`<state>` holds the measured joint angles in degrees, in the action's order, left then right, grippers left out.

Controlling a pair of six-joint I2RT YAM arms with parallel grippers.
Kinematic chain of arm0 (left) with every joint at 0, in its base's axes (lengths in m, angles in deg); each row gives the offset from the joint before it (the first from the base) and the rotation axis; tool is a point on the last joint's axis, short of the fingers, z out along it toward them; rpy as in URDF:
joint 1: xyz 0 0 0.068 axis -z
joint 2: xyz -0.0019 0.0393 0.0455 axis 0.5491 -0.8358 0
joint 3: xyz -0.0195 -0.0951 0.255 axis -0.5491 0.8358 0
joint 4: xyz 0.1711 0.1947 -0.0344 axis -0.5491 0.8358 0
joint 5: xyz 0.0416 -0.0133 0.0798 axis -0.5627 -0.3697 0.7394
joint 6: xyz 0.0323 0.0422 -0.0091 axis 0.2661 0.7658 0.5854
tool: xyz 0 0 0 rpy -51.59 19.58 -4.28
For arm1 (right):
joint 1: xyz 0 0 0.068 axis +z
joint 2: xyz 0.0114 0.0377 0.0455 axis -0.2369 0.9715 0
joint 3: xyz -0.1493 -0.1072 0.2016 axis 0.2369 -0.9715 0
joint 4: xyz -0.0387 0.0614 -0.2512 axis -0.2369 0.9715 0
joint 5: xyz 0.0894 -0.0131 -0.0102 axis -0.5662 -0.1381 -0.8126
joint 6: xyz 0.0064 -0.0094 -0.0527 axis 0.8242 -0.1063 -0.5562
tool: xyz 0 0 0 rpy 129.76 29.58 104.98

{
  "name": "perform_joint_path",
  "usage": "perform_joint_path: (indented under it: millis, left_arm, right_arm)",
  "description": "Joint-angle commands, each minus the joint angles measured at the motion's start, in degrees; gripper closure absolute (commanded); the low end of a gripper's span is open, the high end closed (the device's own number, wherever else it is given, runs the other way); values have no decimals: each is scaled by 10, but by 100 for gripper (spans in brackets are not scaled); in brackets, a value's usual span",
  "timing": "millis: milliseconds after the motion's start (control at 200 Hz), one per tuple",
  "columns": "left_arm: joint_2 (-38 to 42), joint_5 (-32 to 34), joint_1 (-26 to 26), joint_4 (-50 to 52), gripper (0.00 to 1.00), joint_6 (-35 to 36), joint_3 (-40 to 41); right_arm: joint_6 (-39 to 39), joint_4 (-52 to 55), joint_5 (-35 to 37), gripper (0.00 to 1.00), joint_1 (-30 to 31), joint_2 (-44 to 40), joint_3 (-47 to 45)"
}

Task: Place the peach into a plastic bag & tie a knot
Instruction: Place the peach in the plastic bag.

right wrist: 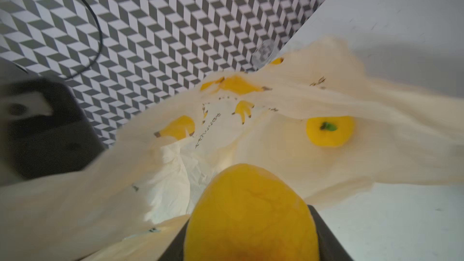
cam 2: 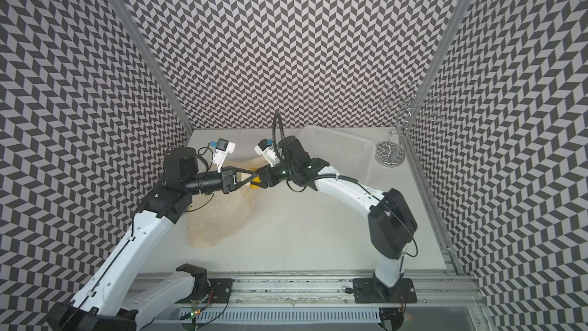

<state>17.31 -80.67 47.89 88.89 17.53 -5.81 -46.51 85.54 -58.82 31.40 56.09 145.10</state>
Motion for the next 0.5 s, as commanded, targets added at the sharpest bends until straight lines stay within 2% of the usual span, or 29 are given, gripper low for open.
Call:
perform_joint_path:
  millis: [0,140,406,496]
  left_arm:
    - [7,-24,2,-14,100,6,-21]
    - [9,-37,7,-34,100,-6,-14]
    - [16,-52,16,-40,100,-4,-12]
    - [14,-47,15,-48,100,-6,-15]
  right_arm:
    - [25,-65,-96,71,13,51,23]
    - [50,-58,-90,72,13,122,94]
    - [84,-66,-91,72,14,154,161]
    - [72,-12,-59,58,23,191,199]
